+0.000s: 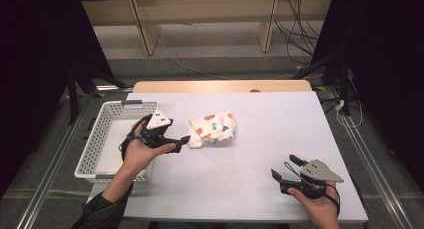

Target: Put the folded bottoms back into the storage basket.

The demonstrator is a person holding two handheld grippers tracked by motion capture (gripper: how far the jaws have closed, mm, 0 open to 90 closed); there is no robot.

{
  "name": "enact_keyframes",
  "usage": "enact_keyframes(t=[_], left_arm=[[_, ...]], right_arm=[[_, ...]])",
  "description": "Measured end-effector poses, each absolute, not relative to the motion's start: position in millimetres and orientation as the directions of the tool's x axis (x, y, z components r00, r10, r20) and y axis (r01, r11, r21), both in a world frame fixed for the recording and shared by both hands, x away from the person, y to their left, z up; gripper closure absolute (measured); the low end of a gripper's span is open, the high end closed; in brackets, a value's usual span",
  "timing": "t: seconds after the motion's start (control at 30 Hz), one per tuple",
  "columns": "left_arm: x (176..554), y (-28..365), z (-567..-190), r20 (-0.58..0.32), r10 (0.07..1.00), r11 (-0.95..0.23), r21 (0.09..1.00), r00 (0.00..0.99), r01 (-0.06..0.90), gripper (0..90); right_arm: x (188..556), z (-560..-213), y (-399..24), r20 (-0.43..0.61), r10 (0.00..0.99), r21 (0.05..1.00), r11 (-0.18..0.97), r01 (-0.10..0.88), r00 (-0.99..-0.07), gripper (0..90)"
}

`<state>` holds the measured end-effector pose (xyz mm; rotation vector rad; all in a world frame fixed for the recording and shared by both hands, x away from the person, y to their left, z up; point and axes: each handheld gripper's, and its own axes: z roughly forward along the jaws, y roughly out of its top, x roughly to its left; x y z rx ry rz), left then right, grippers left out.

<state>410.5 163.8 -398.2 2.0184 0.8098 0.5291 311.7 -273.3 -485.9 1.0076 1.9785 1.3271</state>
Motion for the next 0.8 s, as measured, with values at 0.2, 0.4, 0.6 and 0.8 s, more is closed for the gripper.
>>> enact_keyframes(t=[0.2,0.4,0.6,0.8], left_arm=[[413,153,-400,0.062,0.694,-0.422,0.842,0.717,0.335,15.5],[415,145,-402,0.069,0.679,-0.437,0.838,0.730,0.327,15.5],[417,140,-403,0.074,0.675,-0.445,0.834,0.735,0.325,15.6],[419,135,-405,0.075,0.669,-0.452,0.830,0.739,0.325,15.6]], right_arm=[[312,-486,-273,-0.034,0.821,0.930,0.234,0.282,-0.571,19.0],[312,-486,-273,-0.031,0.821,0.931,0.232,0.283,-0.571,19.0],[312,-486,-273,-0.033,0.820,0.930,0.234,0.282,-0.571,19.0],[312,-486,-273,-0.034,0.820,0.930,0.235,0.282,-0.571,19.0]])
